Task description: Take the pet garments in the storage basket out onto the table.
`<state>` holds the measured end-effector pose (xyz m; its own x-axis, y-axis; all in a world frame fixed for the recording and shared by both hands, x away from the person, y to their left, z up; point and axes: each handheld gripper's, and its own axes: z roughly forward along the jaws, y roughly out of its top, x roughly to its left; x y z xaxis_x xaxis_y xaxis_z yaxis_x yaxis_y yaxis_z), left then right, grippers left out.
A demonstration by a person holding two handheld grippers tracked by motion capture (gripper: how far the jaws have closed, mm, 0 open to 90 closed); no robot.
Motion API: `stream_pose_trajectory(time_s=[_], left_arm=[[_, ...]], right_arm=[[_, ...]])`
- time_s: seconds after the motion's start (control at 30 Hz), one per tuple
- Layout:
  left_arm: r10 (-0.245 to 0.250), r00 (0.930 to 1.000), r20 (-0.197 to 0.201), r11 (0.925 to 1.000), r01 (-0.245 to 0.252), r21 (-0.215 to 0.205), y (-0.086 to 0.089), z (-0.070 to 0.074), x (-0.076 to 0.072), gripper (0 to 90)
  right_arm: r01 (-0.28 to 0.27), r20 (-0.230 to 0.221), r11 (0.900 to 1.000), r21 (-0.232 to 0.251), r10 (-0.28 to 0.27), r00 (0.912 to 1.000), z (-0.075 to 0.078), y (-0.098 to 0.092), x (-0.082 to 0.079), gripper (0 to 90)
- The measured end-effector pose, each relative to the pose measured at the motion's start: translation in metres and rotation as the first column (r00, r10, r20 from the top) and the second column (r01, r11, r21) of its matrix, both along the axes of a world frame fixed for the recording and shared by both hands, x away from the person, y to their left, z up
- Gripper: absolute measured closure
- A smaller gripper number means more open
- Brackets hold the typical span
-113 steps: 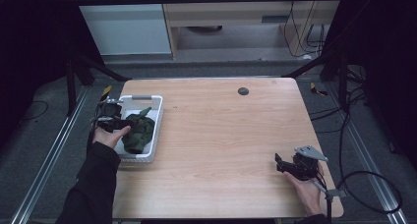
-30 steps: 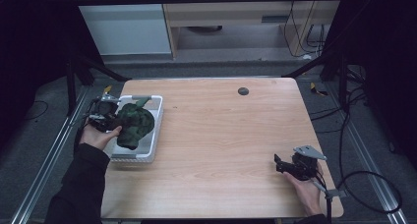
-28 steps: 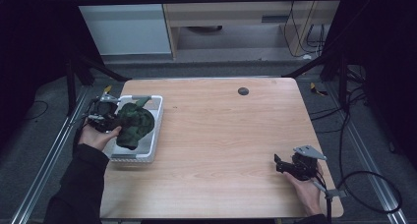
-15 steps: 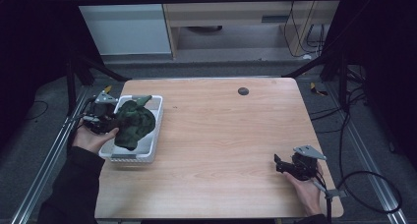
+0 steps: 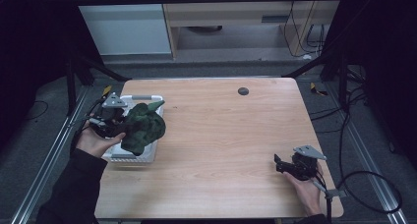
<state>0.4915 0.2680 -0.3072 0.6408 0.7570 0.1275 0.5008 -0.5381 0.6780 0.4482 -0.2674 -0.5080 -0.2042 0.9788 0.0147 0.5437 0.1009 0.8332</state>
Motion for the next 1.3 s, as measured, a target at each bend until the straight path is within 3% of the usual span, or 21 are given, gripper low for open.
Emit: stream_pose_trajectory(time_s=[0.27, 0.6, 0.9, 1.3], left_arm=[[-0.066, 0.9977, -0.01, 0.9976, 0.067, 0.021, -0.019, -0.001, -0.005, 71.2], [-0.158, 0.987, -0.03, 0.9862, 0.159, 0.045, -0.049, -0.006, -0.011, 71.2], [-0.243, 0.9684, -0.054, 0.9673, 0.247, 0.059, -0.072, -0.009, -0.016, 71.2], [-0.336, 0.938, -0.087, 0.9354, 0.343, 0.087, -0.097, -0.01, -0.022, 71.2]], right_arm=[[-0.001, -0.001, 1.0, 0.0, 0.001, 1.0, 0.0, 0.0, 0.0, 9.3], [-0.002, -0.003, 1.0, 0.002, 0.002, 1.0, 0.0, 0.0, 0.0, 9.3], [-0.002, -0.004, 1.0, 0.002, 0.002, 1.0, 0.0, 0.0, 0.0, 9.2], [-0.004, -0.003, 1.0, 0.002, 0.004, 1.0, 0.0, 0.0, 0.0, 9.3]])
